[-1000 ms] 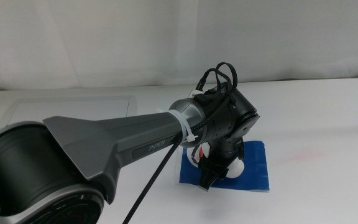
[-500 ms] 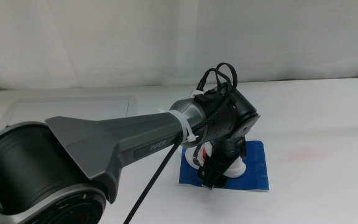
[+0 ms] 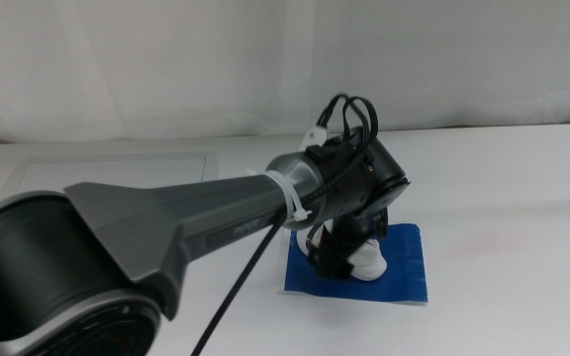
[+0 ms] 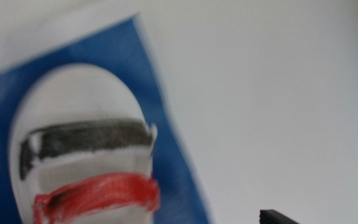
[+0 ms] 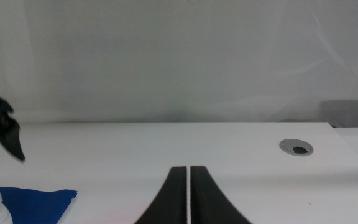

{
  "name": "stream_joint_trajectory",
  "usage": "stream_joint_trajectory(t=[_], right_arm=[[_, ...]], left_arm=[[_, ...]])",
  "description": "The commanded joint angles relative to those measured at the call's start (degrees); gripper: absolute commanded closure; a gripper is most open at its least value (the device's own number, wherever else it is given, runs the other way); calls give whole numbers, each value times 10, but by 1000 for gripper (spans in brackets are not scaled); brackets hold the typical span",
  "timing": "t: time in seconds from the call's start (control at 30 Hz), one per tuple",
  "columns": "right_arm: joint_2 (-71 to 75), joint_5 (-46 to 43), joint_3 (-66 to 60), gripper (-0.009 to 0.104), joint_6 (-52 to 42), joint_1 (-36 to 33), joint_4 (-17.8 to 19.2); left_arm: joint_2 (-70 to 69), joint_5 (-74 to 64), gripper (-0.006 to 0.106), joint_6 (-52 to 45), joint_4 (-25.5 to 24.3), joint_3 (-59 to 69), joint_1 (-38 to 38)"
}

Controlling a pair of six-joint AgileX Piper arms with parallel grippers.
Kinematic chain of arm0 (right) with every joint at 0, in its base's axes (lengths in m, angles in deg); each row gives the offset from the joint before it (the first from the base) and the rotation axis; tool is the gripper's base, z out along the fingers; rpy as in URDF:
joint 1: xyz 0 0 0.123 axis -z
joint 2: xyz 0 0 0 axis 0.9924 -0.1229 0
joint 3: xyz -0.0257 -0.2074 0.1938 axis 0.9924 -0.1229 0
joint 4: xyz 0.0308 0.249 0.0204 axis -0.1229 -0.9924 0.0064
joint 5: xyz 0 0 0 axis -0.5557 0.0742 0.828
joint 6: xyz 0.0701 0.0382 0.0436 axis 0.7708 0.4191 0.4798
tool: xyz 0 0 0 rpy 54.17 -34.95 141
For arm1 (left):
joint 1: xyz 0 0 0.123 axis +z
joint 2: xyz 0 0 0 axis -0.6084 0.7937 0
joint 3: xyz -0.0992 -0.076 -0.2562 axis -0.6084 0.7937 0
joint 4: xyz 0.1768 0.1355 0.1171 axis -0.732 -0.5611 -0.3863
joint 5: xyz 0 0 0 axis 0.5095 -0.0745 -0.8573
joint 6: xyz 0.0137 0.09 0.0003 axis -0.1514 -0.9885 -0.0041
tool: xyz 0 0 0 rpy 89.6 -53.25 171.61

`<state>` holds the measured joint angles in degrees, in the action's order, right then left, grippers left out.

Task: Use one arm to grab the shoe from the table and place it on the mat.

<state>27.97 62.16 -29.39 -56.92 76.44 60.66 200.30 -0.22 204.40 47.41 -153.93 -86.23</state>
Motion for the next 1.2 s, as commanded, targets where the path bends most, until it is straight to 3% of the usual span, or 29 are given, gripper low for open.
stream_joint_trajectory(t=[0.0,0.23,0.47,0.6,0.93,1.17], right_arm=[[1,0,-23,97,-1,3,2],[1,0,-23,97,-1,3,2],[1,0,-23,97,-1,3,2],[1,0,-23,97,-1,3,2],[1,0,-23,97,-1,3,2],[1,0,-23,97,-1,3,2]], left_arm=[[-24,-4,8,-1,-47,-6,1],[-73,-8,8,-26,-141,-6,1],[-126,15,10,-127,-230,-6,1],[-157,63,10,-243,-269,-6,1],[-198,240,10,-673,-280,-6,0],[-199,206,10,-817,-280,-6,-2]])
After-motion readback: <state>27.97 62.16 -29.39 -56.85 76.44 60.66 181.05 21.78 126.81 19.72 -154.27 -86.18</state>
